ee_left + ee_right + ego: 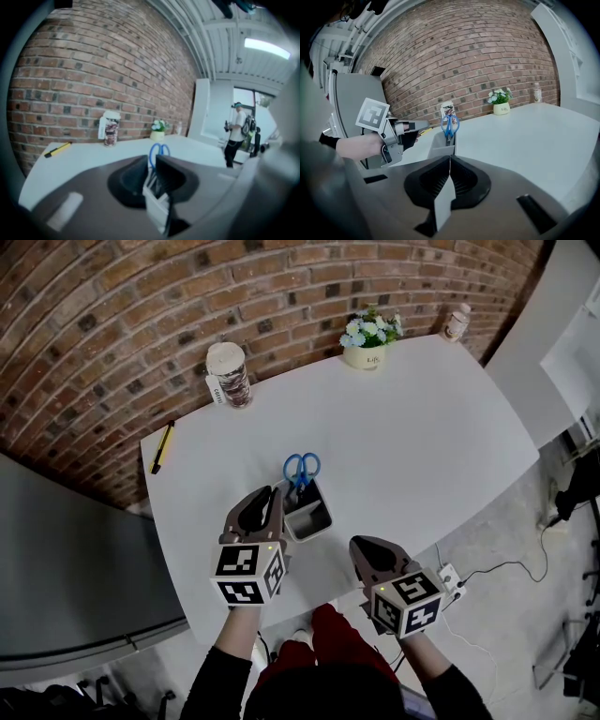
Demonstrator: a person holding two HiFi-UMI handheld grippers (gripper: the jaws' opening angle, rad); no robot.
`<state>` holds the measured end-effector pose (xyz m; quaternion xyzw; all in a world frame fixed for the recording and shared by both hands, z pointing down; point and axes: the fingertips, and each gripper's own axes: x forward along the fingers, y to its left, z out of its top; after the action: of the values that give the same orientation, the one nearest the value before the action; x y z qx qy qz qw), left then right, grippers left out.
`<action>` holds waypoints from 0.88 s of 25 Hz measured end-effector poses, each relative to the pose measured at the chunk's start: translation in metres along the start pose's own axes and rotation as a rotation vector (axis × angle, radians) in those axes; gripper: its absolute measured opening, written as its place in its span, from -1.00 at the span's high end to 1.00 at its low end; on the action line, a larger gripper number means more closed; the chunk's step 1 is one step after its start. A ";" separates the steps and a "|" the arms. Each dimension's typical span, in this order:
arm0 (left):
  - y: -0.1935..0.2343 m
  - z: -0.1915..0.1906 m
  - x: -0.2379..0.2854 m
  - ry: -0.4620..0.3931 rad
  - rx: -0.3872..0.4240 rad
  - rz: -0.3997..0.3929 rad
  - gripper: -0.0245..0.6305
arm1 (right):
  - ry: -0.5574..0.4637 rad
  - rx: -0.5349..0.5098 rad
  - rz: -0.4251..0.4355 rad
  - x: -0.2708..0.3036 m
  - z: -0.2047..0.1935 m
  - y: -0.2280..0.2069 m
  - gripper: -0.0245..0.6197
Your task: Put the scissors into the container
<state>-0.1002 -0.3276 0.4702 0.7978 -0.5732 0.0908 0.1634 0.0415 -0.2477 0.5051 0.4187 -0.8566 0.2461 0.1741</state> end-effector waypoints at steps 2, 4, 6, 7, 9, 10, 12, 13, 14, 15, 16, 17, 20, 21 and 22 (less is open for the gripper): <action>0.001 0.003 -0.006 -0.009 0.001 0.003 0.83 | -0.010 -0.009 0.000 -0.002 0.003 0.003 0.90; 0.002 0.004 -0.012 -0.016 -0.002 0.005 0.88 | -0.017 -0.017 -0.001 -0.004 0.006 0.005 0.90; 0.001 0.005 -0.017 -0.020 -0.007 0.001 0.91 | -0.023 -0.027 -0.002 -0.006 0.008 0.008 0.90; 0.000 0.006 -0.020 -0.021 -0.009 -0.003 0.91 | -0.026 -0.033 -0.003 -0.007 0.009 0.010 0.90; -0.001 0.006 -0.025 -0.021 -0.011 -0.012 0.92 | -0.033 -0.048 -0.005 -0.009 0.012 0.012 0.90; -0.003 0.006 -0.028 -0.022 -0.012 -0.017 0.92 | -0.038 -0.056 -0.006 -0.010 0.013 0.014 0.90; -0.005 0.005 -0.033 -0.023 -0.014 -0.026 0.92 | -0.047 -0.068 -0.007 -0.012 0.016 0.017 0.90; -0.006 0.005 -0.036 -0.024 -0.014 -0.030 0.92 | -0.052 -0.072 -0.008 -0.013 0.016 0.019 0.90; -0.007 0.005 -0.039 -0.025 -0.014 -0.034 0.92 | -0.058 -0.075 -0.008 -0.015 0.017 0.021 0.90; -0.008 0.005 -0.042 -0.027 -0.014 -0.037 0.92 | -0.064 -0.079 -0.008 -0.016 0.018 0.023 0.90; -0.009 0.005 -0.045 -0.029 -0.013 -0.040 0.92 | -0.070 -0.083 -0.009 -0.018 0.020 0.025 0.90; -0.010 0.006 -0.049 -0.030 -0.013 -0.041 0.92 | -0.076 -0.089 -0.010 -0.020 0.021 0.027 0.90; -0.013 0.005 -0.061 -0.029 -0.010 -0.045 0.92 | -0.087 -0.117 -0.016 -0.027 0.020 0.032 0.90; -0.013 0.005 -0.065 -0.029 -0.009 -0.047 0.92 | -0.090 -0.126 -0.018 -0.028 0.020 0.033 0.90; -0.014 0.005 -0.069 -0.030 -0.007 -0.049 0.92 | -0.094 -0.132 -0.018 -0.030 0.021 0.035 0.90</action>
<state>-0.1100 -0.2646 0.4405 0.8124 -0.5560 0.0726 0.1597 0.0292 -0.2222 0.4634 0.4252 -0.8744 0.1676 0.1631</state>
